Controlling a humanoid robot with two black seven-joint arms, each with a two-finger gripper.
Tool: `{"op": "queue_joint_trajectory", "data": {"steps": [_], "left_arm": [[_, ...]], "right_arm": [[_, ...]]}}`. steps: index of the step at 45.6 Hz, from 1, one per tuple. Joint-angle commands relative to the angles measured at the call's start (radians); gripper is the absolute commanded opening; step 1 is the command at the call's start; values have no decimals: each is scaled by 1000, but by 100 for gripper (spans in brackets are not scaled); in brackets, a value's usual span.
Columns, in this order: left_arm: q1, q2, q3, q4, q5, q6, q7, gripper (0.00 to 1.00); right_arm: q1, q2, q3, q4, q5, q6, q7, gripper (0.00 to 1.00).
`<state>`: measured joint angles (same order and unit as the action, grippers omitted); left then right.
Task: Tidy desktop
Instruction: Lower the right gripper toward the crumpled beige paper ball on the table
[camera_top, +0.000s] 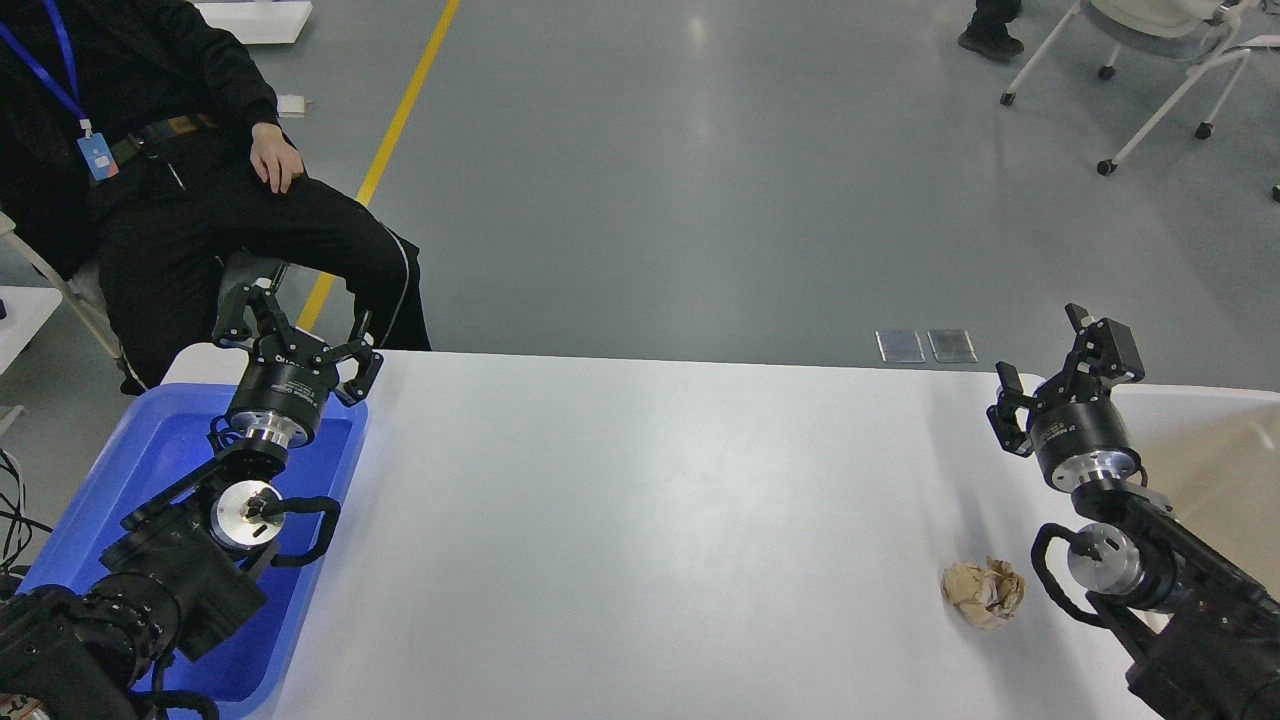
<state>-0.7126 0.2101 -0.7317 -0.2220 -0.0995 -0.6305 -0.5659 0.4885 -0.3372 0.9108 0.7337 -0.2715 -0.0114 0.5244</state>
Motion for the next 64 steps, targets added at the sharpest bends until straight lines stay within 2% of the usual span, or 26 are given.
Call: {"op": "queue_joint_trajectory", "data": {"steps": [1,8,11,17,22,31,39,44,54,64], "left_arm": [[-1,0,0,0,0,-1,0,100],[1,0,0,0,1,0,0,100],[-1,0,0,0,1,0,0,100],[-1,0,0,0,0,0,0,100],[-1,0,0,0,1,0,0,100],[-1,0,0,0,1,0,0,100],[-1,0,0,0,1,-1,0,100],[-1,0,0,0,1,0,0,100],[-1,0,0,0,1,0,0,100],[1,0,0,1,0,0,0,100]], "right_arm": [[9,-14,-27,0,2,-4,-1,100],[6,-22,-29,13,11,-12,-1,100],[10,-37,-39,27,24,-7,-20,100],[15,-167,-167,200,31,-18,-133,100],[15,-252,-202,301,18,-15,-185,100],[28,-437,-262,492,-107,-10,-365,100],[76,-560,-366,630,-391,11,-442,100],[130,-611,-496,691,-529,18,-451,100],[231,-617,-714,690,-865,-25,-451,99],[326,-629,-935,691,-1058,-31,-449,100]]}}
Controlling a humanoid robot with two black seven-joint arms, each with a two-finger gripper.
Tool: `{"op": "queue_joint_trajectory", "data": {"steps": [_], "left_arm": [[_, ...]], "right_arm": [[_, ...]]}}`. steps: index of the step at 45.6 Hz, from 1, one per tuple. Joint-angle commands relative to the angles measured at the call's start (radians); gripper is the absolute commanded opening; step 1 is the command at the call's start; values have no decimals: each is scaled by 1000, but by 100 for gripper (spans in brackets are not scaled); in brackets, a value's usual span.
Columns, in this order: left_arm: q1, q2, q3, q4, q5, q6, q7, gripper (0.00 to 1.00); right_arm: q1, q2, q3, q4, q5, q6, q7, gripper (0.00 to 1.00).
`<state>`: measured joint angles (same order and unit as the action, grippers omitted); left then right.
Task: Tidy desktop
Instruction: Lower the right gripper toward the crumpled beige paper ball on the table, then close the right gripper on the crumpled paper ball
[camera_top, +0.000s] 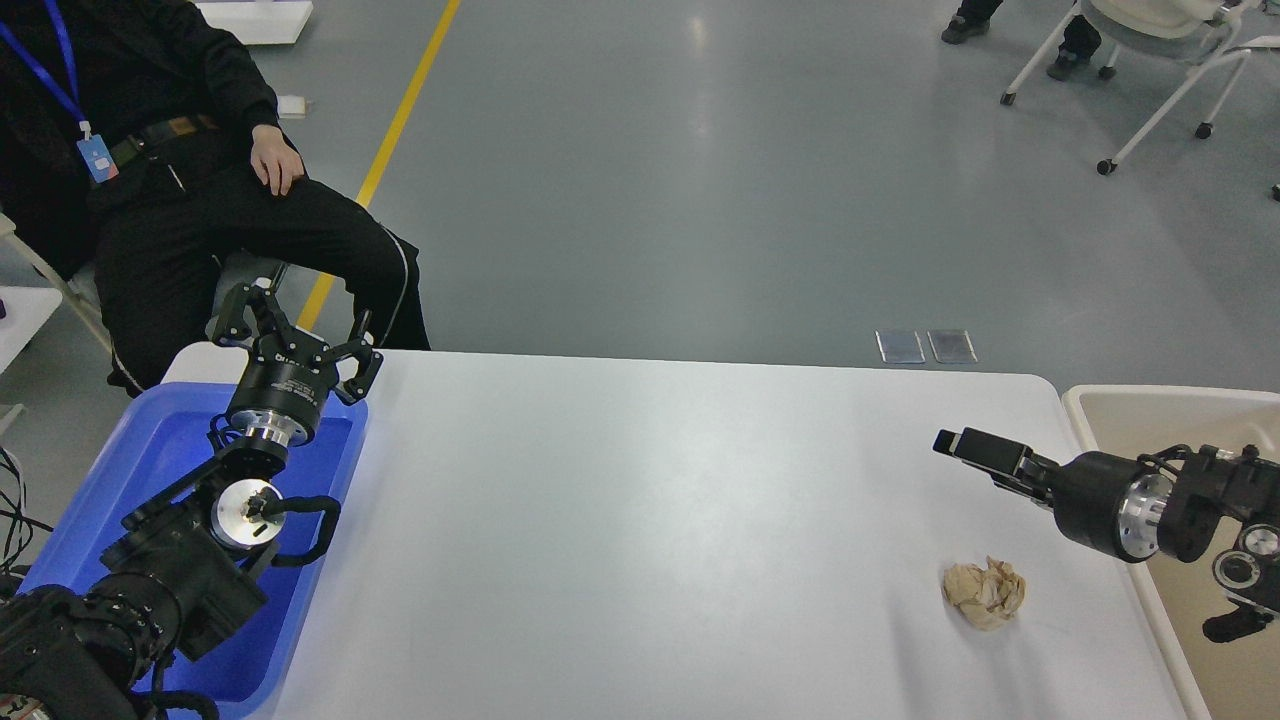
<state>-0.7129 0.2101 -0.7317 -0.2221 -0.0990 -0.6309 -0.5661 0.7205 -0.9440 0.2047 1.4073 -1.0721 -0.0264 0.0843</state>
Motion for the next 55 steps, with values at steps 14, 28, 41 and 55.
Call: {"op": "queue_joint_trajectory", "data": {"steps": [14,28,41,55], "left_arm": [[1,0,0,0,-1,0,0,100],[0,0,0,1,-1,0,0,100],[0,0,0,1,1,0,0,100],[1,0,0,0,1,0,-1,100]], "right_arm": [[79,71,-330,-109,-422,-211,20,99],[7,195,-427,-278,-440,-313,61,99],[-18,228,-433,-370,-430,-334,61,99],[-50,266,-432,-436,-427,-349,66,99]]}}
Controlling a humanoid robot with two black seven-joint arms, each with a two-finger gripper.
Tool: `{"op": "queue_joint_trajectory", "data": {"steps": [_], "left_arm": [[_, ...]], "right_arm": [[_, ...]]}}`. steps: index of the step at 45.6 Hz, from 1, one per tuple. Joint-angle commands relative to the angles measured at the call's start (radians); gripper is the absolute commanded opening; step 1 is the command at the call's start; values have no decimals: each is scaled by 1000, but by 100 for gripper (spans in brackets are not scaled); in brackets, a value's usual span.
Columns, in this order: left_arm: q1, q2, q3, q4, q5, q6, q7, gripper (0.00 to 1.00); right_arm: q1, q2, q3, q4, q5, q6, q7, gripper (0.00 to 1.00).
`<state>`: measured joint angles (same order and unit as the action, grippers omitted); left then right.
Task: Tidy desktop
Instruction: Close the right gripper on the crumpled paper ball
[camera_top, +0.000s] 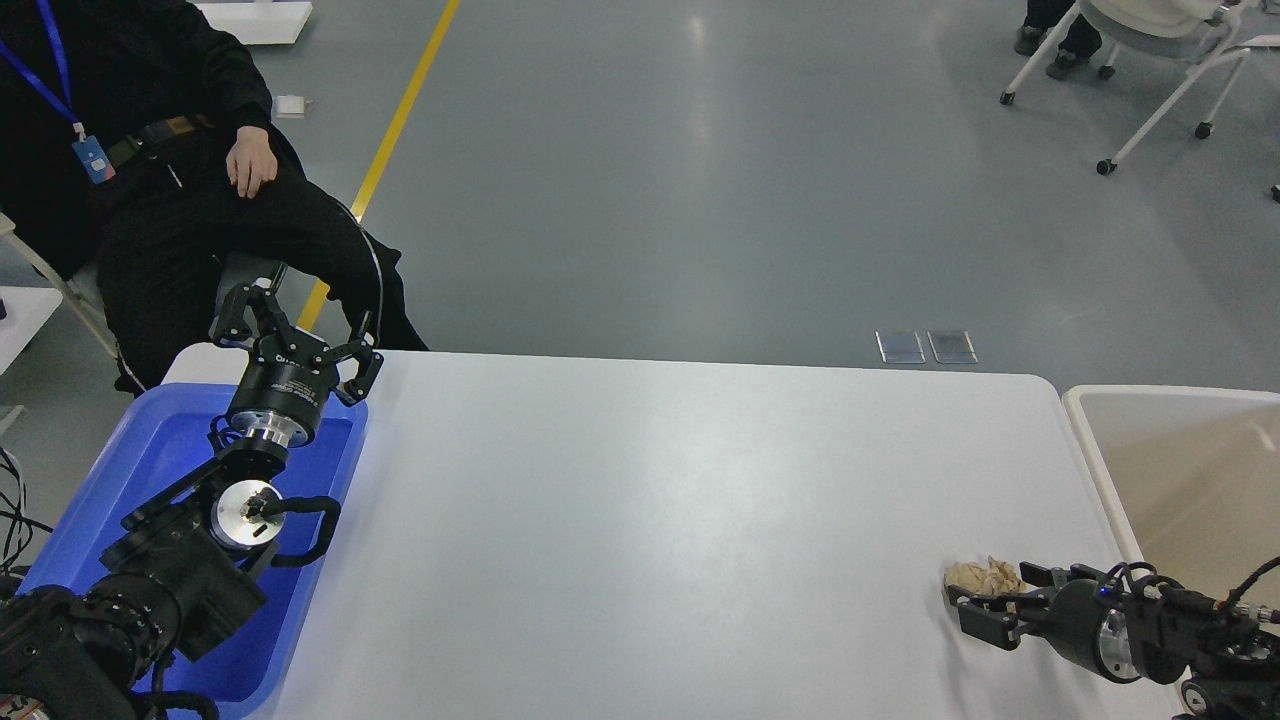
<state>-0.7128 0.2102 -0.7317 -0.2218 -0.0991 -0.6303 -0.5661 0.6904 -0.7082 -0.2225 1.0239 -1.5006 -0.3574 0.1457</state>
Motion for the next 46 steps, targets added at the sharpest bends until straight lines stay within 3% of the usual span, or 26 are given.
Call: {"op": "queue_joint_trajectory", "data": {"steps": [1,5,13,24,39,46], "left_arm": [[1,0,0,-1,-1,0,0,100],[1,0,0,-1,1,0,0,100],[0,0,0,-1,1,0,0,100],[0,0,0,-1,-1,0,0,100],[0,0,0,-1,-1,0,0,100],[0,0,0,-1,1,0,0,100]], "right_arm": [[-22,32,-5,-53,2,-20,5,98],[-25,35,-5,-54,2,-28,8,93],[-28,35,-6,-56,10,-29,11,63],[-40,35,-6,-56,11,-29,11,2],[-20,19,-6,-27,57,-17,12,0],[34,-71,-5,91,63,8,6,0]]}}
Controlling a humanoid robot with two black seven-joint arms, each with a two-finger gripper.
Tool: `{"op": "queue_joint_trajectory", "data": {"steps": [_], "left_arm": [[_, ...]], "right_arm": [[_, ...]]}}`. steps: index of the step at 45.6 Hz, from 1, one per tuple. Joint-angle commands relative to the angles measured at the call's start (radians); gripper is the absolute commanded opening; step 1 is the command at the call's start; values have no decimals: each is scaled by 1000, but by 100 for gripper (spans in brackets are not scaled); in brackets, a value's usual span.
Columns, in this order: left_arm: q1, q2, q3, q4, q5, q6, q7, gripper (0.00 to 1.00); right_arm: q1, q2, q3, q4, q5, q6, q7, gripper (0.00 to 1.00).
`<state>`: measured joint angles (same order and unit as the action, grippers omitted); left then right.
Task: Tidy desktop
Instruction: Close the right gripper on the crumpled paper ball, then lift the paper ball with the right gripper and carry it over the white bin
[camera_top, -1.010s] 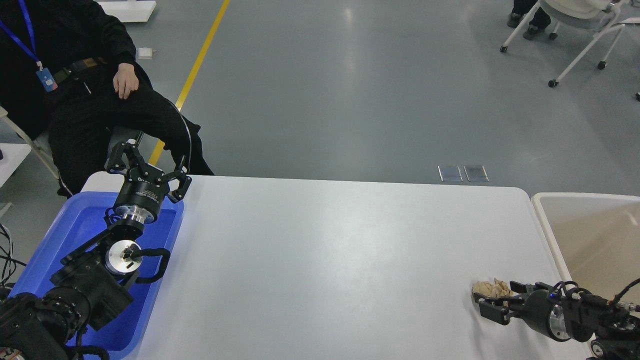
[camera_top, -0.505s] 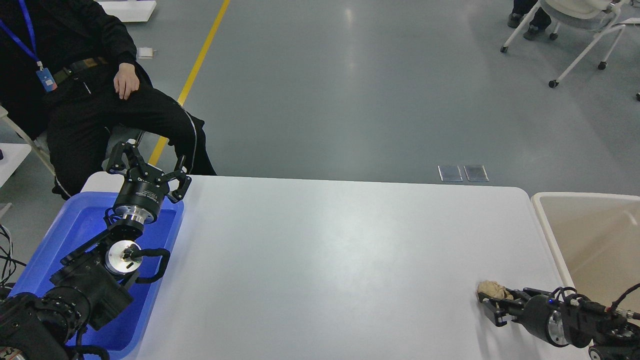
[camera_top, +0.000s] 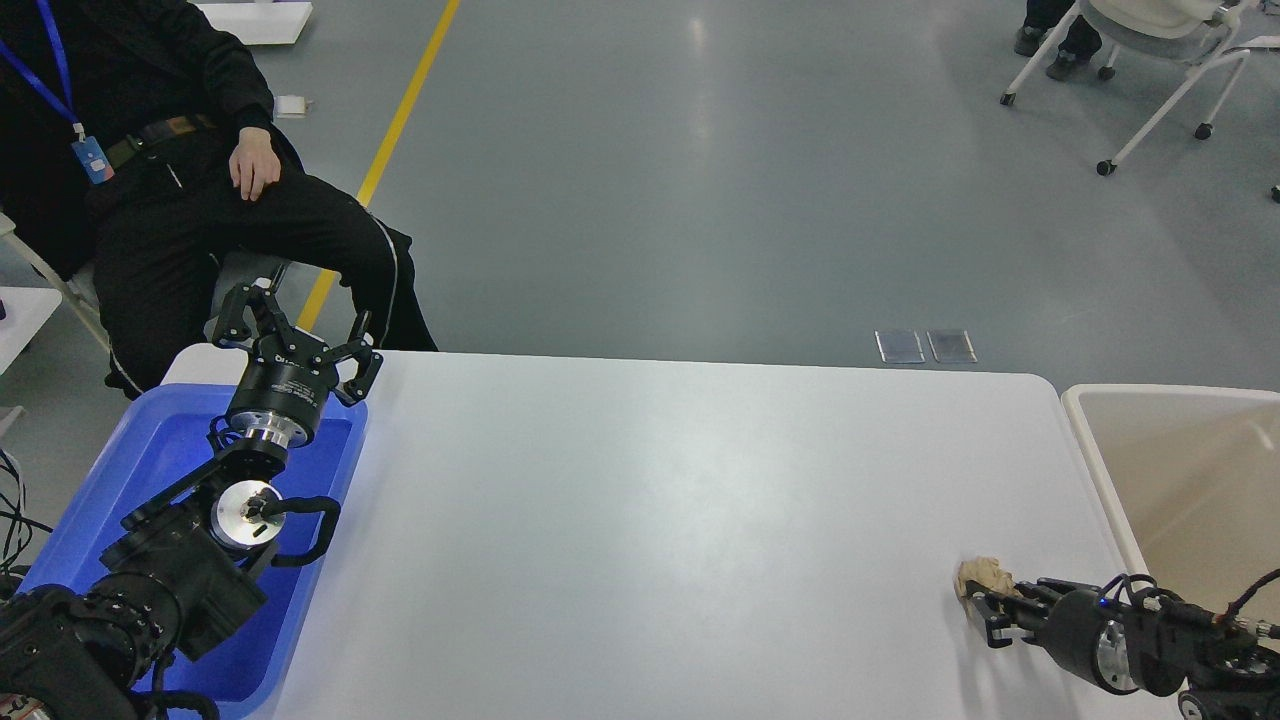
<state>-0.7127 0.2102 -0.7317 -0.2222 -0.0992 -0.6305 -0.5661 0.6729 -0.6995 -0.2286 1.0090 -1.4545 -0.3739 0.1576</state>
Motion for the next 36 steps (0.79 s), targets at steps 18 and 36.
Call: {"op": "queue_joint_trajectory", "data": {"steps": [18,36], "left_arm": [[-1,0,0,0,0,0,0,100],[1,0,0,0,0,0,0,100]], "right_arm": [[299,-414,6,459,25,202,-26,0],[571,-609,21,594,31,406,-23,0]]}}
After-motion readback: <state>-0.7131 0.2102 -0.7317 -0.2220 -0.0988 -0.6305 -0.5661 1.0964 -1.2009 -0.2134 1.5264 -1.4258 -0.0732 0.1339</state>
